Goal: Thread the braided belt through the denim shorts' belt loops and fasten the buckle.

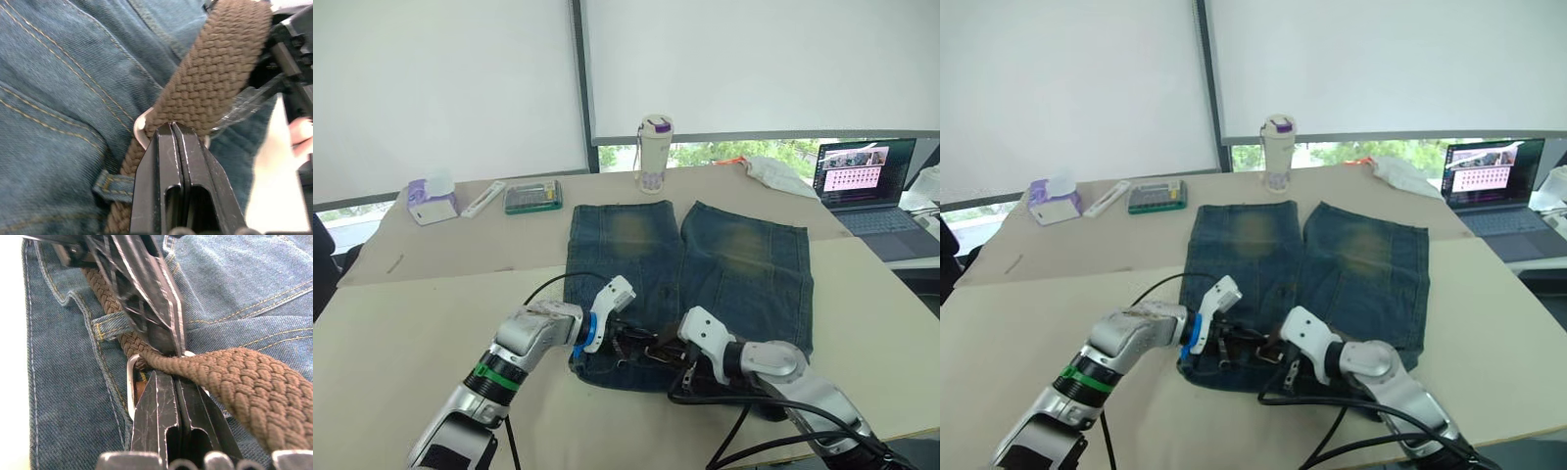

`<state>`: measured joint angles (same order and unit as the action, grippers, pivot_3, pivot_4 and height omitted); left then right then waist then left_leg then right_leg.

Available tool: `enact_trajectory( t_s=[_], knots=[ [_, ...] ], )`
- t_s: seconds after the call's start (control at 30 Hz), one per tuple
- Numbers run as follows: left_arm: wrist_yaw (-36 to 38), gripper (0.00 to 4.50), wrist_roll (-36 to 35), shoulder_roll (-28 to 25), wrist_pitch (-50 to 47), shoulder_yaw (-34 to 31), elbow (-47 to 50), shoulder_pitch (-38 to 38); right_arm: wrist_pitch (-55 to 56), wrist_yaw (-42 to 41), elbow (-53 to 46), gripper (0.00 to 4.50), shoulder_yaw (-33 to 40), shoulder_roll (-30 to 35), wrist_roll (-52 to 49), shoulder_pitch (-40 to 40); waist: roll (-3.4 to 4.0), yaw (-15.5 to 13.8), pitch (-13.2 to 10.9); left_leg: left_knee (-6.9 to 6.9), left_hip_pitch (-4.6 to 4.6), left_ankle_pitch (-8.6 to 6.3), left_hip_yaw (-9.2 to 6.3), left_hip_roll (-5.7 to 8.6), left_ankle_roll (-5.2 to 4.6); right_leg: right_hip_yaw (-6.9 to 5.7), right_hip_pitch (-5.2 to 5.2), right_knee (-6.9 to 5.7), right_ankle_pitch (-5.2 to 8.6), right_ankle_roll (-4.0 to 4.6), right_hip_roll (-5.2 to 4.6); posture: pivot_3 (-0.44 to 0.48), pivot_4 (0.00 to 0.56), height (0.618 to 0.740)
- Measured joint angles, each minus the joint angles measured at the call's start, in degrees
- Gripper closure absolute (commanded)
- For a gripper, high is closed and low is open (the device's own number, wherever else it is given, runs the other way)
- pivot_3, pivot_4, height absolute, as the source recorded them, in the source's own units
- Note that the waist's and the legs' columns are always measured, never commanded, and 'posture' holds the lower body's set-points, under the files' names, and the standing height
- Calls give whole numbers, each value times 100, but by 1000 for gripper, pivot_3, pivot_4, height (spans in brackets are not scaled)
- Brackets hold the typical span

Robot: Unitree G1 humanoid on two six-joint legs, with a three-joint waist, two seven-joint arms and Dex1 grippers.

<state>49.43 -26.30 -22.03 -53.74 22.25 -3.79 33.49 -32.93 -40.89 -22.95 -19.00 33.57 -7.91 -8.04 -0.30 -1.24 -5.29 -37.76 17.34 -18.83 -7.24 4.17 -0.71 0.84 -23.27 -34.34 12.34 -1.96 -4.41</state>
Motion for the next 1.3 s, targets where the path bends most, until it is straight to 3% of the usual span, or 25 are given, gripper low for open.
enact_trajectory(
  t_s=[0.33,0.47,0.67,0.77,0.93,1.1,1.3],
  knots=[
    [466,4457,795,-41,528,770,-348,476,-198,28,-274,4500,271,-1,-198,330,-6,-31,31,-4,-22,-10,-6,11,-15,-1,43,26,14,-22,-11,0,150,740],
    [571,4457,1011,76,819,900,-603,531,-307,117,-414,4500,404,0,-259,515,2,-77,33,-2,-99,-56,-10,14,-73,1,105,30,65,-93,-18,0,150,740],
    [802,4457,1368,101,1287,1077,-711,604,-760,259,-920,4500,755,0,-588,926,2,-115,39,-3,-113,-76,-18,17,-69,3,112,27,79,-108,-21,0,150,740],
    [811,4500,1539,96,1546,1073,-734,559,-1092,226,-1307,3741,1012,139,-877,1292,4,-109,35,-5,-96,-77,-19,16,-65,11,109,26,78,-107,-26,0,150,740],
    [817,4500,1685,-14,2292,938,-738,288,-1446,327,-2387,2041,1859,461,-1256,1826,23,-57,22,-5,-73,-84,-19,6,-58,21,100,25,80,-109,-28,0,150,740],
    [940,4500,1629,-10,2777,542,-631,-54,-1719,694,-3151,2041,2462,558,-1336,1845,26,-23,-6,-5,-46,-66,-19,1,-25,17,68,26,80,-110,-20,0,150,740],
    [1166,4500,1120,-12,2448,-19,-357,-257,-1881,825,-3289,2041,2662,1162,-1173,2026,28,21,-51,-11,21,-51,-20,2,-6,10,1,18,46,-54,-9,0,150,740]
  ],
)
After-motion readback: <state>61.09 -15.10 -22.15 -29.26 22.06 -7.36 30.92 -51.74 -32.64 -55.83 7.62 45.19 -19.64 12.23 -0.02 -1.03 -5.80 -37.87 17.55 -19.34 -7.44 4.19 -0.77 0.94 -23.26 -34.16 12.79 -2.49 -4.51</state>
